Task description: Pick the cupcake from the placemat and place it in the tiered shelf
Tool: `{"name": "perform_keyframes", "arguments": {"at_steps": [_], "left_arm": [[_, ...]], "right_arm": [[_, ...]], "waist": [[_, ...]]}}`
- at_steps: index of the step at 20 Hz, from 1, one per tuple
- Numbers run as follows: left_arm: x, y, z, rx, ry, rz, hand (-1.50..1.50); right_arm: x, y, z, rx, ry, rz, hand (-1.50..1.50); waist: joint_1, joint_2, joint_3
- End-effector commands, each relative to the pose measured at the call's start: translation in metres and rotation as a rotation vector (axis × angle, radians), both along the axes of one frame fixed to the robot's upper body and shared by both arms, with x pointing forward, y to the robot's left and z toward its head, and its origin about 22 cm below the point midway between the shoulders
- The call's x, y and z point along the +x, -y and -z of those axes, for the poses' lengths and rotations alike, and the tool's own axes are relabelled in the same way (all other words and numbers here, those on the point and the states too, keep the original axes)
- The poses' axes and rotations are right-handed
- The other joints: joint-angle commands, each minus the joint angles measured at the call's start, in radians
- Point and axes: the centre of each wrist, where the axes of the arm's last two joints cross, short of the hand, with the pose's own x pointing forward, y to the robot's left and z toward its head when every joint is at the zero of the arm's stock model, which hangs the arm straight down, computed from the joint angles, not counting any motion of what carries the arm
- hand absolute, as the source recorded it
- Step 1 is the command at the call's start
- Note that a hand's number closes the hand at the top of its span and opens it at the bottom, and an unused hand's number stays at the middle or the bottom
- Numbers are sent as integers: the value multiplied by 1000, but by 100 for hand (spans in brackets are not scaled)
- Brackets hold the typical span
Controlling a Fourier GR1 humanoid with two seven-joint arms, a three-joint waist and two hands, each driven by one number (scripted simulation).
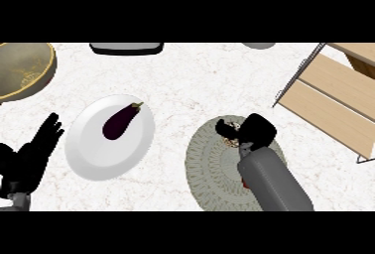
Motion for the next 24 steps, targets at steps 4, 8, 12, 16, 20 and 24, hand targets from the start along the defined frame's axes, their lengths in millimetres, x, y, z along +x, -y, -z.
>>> {"name": "perform_keyframes", "arguments": {"at_steps": [4, 8, 12, 16, 20, 24], "left_arm": [[-5, -3, -9, 0, 7, 10, 0], [-15, -11, 3, -18, -6, -4, 0], [-12, -9, 8, -12, -1, -18, 0], [-4, -16, 3, 2, -23, -28, 0], [5, -20, -8, 6, 1, -27, 0], [-6, 8, -2, 5, 9, -7, 0]], "right_arm": [[-7, -8, 6, -177, -34, 116, 150], [6, -20, -26, -206, 66, 105, 150], [-22, 4, -53, -67, 206, -219, 150], [-53, 54, -68, -2, 327, -393, 150], [-81, 53, -114, 17, 420, -358, 150], [-102, 65, -168, 93, 518, -313, 150]], "waist": [[2, 9, 4], [5, 9, 3], [-8, 8, 4], [-27, 5, 4], [-22, 6, 3], [-21, 3, 4]]}}
